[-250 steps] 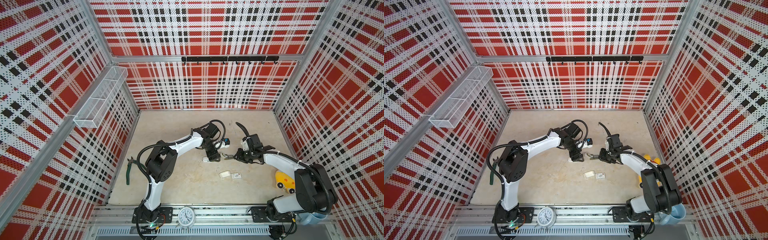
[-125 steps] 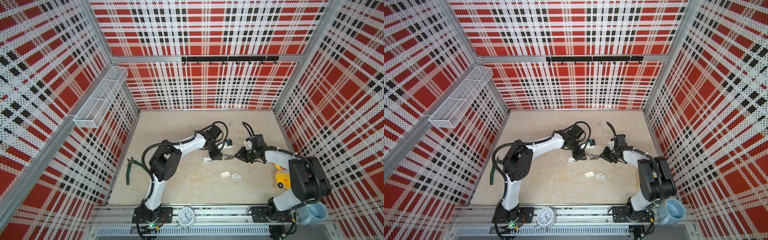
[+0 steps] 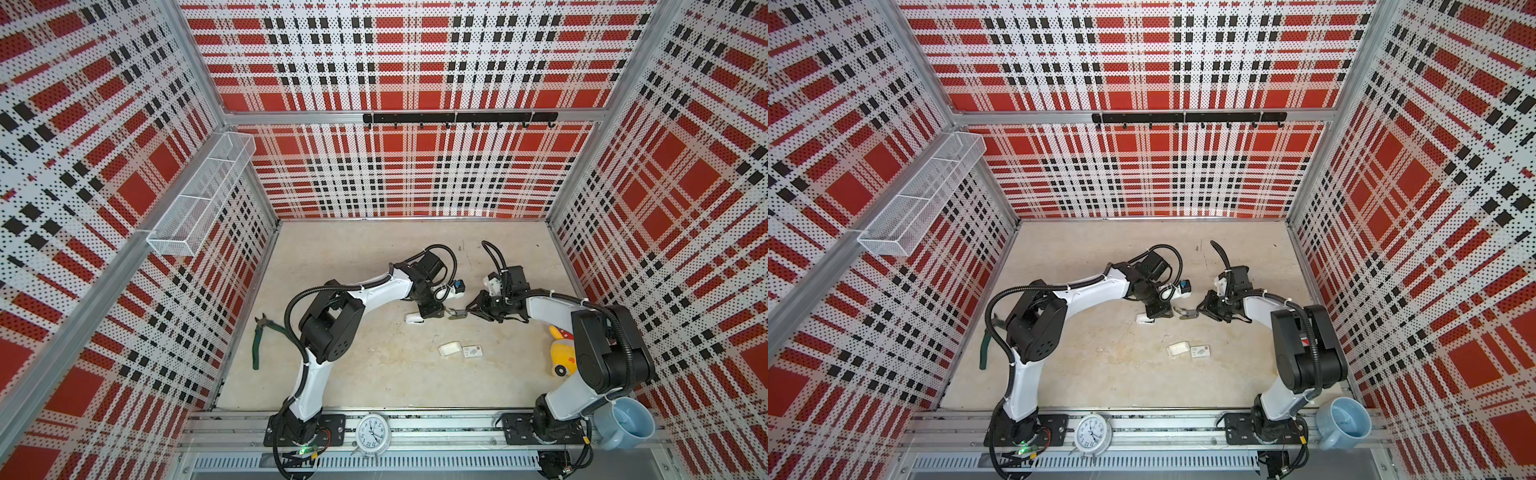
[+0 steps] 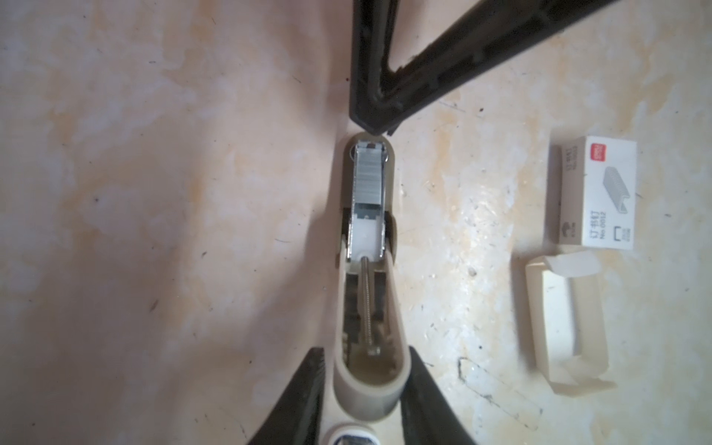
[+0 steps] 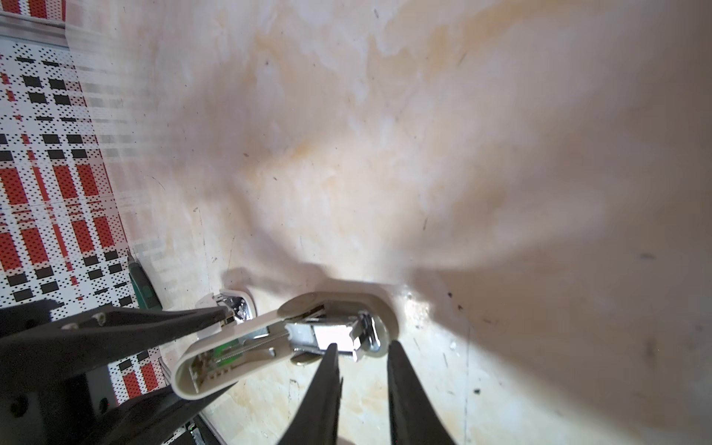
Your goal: Load the staples into the stapler
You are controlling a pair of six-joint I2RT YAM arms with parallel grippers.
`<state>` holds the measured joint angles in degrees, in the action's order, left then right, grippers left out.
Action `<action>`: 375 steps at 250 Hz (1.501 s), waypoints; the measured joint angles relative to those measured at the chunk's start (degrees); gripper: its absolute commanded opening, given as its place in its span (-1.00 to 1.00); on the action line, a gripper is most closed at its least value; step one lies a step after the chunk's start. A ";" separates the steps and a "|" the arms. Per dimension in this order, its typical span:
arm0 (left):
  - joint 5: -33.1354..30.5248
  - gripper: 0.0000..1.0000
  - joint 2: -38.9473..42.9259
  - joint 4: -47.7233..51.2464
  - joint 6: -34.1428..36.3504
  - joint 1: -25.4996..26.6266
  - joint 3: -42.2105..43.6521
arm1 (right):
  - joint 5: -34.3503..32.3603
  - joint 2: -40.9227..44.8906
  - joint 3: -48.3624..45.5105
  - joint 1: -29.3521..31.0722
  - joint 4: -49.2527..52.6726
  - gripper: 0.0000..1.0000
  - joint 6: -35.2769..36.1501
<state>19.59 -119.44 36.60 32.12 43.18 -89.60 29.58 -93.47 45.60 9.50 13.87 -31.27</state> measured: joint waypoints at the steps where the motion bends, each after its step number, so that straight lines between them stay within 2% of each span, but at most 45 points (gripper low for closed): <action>1: 0.02 -0.33 0.00 -0.02 0.02 0.00 0.00 | 0.00 -0.02 0.00 0.00 0.02 -0.52 0.02; 162: 0.00 -0.34 0.90 -0.46 -0.35 0.04 1.31 | 3.04 3.06 0.70 1.22 -2.01 -0.56 0.22; 228: 0.00 -0.34 0.90 -0.61 -0.39 0.04 1.31 | 3.50 -0.37 2.10 3.98 -1.68 -0.57 0.26; 375: 0.13 -0.35 0.90 -1.01 -0.81 0.04 1.31 | 2.21 -3.23 2.78 6.10 -1.27 -0.57 0.39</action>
<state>19.73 -118.54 35.59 31.31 43.22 -88.29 31.79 -96.71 48.38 15.59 12.60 -30.87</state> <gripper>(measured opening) 0.329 0.213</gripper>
